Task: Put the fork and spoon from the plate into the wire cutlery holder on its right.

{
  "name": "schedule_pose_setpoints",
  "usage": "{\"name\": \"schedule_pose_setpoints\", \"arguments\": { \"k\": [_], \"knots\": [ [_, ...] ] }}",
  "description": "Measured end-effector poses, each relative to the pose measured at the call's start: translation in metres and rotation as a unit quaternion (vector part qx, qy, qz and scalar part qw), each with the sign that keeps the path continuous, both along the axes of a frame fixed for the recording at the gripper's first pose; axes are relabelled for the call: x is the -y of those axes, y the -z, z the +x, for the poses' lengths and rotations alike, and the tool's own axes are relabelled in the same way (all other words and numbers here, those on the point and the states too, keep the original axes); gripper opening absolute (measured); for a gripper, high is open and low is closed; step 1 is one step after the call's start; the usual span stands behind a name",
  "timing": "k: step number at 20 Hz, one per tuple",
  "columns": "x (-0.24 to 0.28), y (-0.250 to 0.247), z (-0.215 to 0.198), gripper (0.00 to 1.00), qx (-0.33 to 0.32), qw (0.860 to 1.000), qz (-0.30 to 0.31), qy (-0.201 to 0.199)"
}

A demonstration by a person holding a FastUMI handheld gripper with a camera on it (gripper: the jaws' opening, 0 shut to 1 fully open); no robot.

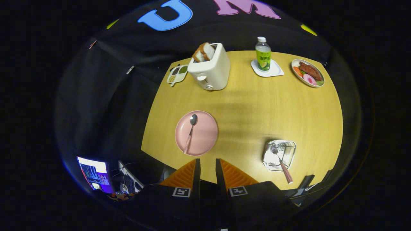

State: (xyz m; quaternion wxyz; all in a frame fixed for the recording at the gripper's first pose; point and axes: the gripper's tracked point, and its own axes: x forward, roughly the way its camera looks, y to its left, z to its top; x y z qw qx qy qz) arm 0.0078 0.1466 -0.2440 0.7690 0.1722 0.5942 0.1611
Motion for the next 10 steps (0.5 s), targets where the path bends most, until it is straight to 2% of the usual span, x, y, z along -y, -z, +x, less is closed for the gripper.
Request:
{"name": "schedule_pose_setpoints", "arguments": {
  "k": [6, 10],
  "knots": [
    [-0.106, 0.065, 0.007, 0.29, -0.042, 0.998, 0.011, -0.037],
    [-0.133, 0.127, 0.016, 0.29, -0.067, 0.997, -0.028, -0.035]
  ]
}}
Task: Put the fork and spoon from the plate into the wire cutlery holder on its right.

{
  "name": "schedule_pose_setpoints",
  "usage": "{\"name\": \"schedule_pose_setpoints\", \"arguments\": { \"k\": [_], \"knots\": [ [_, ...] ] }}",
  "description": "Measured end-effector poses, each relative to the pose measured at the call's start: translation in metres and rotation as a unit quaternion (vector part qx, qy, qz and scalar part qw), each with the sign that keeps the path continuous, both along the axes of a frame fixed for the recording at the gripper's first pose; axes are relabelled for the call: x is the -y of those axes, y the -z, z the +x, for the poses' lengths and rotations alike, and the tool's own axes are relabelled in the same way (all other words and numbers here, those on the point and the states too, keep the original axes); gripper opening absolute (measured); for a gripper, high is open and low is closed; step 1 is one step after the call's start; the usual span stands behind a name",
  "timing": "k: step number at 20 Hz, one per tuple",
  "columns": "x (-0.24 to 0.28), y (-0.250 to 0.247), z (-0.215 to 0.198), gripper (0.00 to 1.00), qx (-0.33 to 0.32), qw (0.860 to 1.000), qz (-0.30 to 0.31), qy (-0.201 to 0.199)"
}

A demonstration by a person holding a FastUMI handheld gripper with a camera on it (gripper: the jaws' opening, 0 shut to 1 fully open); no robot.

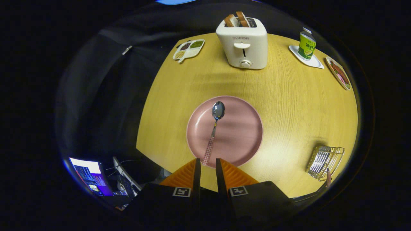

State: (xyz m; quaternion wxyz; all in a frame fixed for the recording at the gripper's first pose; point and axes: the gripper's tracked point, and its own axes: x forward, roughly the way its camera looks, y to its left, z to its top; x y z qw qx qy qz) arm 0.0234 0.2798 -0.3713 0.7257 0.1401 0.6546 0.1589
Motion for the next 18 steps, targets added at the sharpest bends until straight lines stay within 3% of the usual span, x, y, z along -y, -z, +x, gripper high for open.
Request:
{"name": "schedule_pose_setpoints", "arguments": {
  "k": [5, 16, 18],
  "knots": [
    [-0.023, 0.048, 0.0, 0.29, -0.018, 1.0, -0.02, 0.006],
    [-0.041, 0.104, -0.008, 0.29, -0.051, 0.997, -0.059, -0.003],
    [-0.037, 0.108, -0.008, 0.18, -0.053, 0.996, -0.068, 0.0]
  ]
}}
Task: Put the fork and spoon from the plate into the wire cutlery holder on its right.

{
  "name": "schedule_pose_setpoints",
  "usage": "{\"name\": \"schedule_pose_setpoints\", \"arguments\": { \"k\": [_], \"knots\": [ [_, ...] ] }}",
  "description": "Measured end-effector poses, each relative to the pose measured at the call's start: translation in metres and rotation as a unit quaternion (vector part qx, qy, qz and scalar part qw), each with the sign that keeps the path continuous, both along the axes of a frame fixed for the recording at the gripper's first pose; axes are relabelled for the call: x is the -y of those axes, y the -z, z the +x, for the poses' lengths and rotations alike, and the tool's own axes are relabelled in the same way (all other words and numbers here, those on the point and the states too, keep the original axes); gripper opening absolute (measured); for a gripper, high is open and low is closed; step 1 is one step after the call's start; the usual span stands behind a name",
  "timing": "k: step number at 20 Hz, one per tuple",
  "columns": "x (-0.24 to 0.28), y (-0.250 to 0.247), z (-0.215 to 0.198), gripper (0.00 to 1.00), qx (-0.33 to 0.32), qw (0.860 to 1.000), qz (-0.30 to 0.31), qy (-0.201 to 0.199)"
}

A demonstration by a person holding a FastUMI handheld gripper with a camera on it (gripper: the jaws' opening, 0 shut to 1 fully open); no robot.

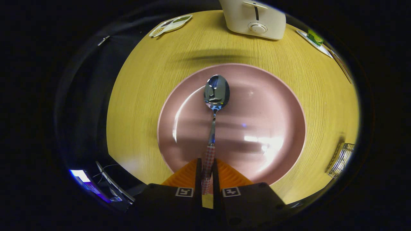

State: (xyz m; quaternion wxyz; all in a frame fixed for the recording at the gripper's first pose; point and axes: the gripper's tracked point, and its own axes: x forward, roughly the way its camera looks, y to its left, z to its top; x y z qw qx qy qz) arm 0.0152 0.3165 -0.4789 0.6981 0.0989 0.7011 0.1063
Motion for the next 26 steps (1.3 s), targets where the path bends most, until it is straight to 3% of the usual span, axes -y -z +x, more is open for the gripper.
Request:
{"name": "schedule_pose_setpoints", "arguments": {
  "k": [2, 7, 12, 21, 26],
  "knots": [
    [0.002, -0.004, -0.002, 0.09, -0.003, 1.0, 0.007, 0.0],
    [-0.001, -0.033, 0.007, 0.09, 0.007, 0.998, 0.059, 0.021],
    [0.031, -0.108, 0.0, 0.09, 0.036, 0.993, 0.11, -0.006],
    [0.16, -0.219, -0.07, 0.09, 0.065, 0.99, 0.12, -0.015],
    [0.278, -0.233, -0.111, 0.09, 0.033, 0.998, 0.048, 0.001]
  ]
}}
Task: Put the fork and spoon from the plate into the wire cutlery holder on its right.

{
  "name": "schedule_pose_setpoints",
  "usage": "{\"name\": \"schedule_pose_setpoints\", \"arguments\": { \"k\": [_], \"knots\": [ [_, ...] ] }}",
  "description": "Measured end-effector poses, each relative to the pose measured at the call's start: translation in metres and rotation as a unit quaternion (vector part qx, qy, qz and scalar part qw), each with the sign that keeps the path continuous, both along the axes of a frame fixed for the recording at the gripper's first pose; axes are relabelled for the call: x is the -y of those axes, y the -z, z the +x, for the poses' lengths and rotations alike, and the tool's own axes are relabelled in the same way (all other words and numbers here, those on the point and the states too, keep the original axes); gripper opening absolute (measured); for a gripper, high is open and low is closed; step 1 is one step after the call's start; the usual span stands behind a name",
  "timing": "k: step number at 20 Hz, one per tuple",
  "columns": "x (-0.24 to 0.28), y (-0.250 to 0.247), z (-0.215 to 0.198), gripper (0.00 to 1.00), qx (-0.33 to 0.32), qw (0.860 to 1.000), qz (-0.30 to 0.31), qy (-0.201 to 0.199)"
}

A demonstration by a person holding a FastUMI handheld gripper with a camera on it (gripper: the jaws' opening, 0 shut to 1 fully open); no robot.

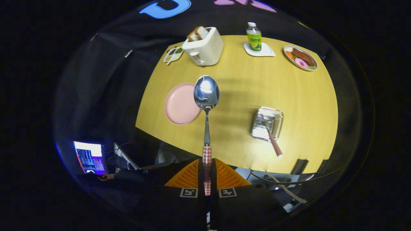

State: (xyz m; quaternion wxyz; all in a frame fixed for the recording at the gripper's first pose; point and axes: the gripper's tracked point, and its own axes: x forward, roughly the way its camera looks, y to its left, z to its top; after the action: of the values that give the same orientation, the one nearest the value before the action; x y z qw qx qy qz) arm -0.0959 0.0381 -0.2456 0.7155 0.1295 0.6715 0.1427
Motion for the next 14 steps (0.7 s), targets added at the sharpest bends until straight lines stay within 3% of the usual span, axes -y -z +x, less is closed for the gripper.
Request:
{"name": "schedule_pose_setpoints", "arguments": {
  "k": [2, 6, 10, 14],
  "knots": [
    [0.038, 0.003, -0.01, 0.09, -0.038, 0.999, -0.03, -0.004],
    [0.083, 0.018, -0.021, 0.09, -0.148, 0.984, -0.072, -0.062],
    [0.098, 0.033, -0.02, 0.09, -0.253, 0.955, -0.099, -0.122],
    [0.104, 0.051, -0.009, 0.09, -0.338, 0.92, -0.13, -0.152]
  ]
}}
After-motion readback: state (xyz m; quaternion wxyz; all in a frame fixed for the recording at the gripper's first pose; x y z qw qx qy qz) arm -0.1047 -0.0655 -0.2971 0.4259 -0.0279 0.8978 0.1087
